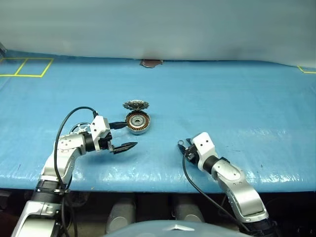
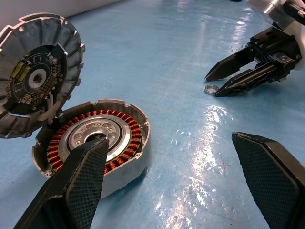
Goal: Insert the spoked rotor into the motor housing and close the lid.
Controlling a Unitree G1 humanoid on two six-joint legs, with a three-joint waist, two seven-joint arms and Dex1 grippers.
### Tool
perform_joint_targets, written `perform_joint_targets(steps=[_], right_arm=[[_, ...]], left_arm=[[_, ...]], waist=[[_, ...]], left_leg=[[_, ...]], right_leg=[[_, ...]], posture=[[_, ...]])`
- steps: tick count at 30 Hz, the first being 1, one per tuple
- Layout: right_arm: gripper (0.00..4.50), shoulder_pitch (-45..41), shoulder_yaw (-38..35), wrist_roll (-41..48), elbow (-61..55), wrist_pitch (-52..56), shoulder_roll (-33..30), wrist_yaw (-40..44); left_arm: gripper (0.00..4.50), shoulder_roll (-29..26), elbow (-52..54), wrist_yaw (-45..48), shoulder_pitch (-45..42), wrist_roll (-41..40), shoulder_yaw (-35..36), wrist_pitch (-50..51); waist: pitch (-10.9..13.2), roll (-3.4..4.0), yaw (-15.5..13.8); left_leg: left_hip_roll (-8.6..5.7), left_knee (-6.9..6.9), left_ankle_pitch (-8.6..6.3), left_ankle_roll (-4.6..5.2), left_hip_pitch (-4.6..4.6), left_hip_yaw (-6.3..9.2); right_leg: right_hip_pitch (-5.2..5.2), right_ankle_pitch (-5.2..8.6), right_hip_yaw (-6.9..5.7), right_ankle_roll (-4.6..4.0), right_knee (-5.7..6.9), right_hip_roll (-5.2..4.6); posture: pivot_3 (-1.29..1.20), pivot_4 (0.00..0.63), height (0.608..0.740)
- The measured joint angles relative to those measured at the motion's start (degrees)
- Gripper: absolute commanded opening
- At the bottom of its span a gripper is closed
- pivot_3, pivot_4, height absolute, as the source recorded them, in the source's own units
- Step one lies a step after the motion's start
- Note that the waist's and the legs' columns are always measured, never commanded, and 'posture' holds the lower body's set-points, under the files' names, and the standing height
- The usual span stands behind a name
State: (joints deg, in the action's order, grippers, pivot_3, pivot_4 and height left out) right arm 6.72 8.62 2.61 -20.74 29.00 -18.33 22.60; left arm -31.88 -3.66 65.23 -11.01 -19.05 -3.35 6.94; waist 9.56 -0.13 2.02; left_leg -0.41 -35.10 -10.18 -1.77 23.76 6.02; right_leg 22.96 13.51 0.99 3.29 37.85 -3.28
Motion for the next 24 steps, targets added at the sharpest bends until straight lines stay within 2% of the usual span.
perform_joint_targets(steps=[2, 5, 7, 8, 24], right_arm=[[2.09, -0.2, 0.0, 0.1, 0.1, 0.0, 0.0, 0.1], [1.49, -0.4, 0.1, 0.3, 0.3, 0.2, 0.1, 0.2], [0.81, -0.4, 0.3, 0.5, 0.3, 0.3, 0.3, 0.2], [0.72, -0.4, 0.3, 0.5, 0.3, 0.3, 0.3, 0.2], [0.72, -1.2, 0.6, 0.5, -0.6, 1.9, -0.2, -0.2]], left_arm=[[4.50, 0.2, -0.1, 0.3, -0.2, 0.0, -0.7, 0.0], [4.50, 0.3, -0.4, 0.8, -0.8, 0.1, -1.6, 0.0], [4.50, 0.6, -0.4, 1.1, -0.9, 0.0, -2.0, 0.0], [4.50, 0.6, -0.4, 1.2, -0.9, 0.0, -2.3, 0.0], [4.50, 1.4, -0.4, 3.6, -1.0, 0.0, -4.1, 0.0]], waist=[[0.0, 0.00, 0.0], [0.0, 0.00, 0.0], [0.0, 0.00, 0.0], [0.0, 0.00, 0.0], [0.0, -0.01, 0.0]], left_leg=[[0.00, 0.00, 0.00, 0.00, 0.00, 0.00], [0.00, 0.00, 0.00, 0.00, 0.00, 0.00], [0.00, 0.00, 0.00, 0.00, 0.00, 0.00], [0.00, 0.00, 0.00, 0.01, 0.00, 0.00], [0.00, 0.00, 0.00, 0.01, 0.00, 0.01]], right_leg=[[0.00, 0.00, 0.00, 0.00, 0.00, 0.00], [0.00, 0.00, 0.00, 0.00, 0.00, 0.00], [0.00, 0.00, 0.00, 0.00, -0.02, 0.00], [-0.01, 0.00, 0.00, 0.00, -0.02, 0.00], [-0.01, 0.00, -0.01, 0.00, -0.02, 0.00]], posture=[[0.00, 0.150, 0.740], [0.00, 0.150, 0.740], [0.00, 0.150, 0.740], [0.00, 0.150, 0.740], [0.00, 0.150, 0.740]])
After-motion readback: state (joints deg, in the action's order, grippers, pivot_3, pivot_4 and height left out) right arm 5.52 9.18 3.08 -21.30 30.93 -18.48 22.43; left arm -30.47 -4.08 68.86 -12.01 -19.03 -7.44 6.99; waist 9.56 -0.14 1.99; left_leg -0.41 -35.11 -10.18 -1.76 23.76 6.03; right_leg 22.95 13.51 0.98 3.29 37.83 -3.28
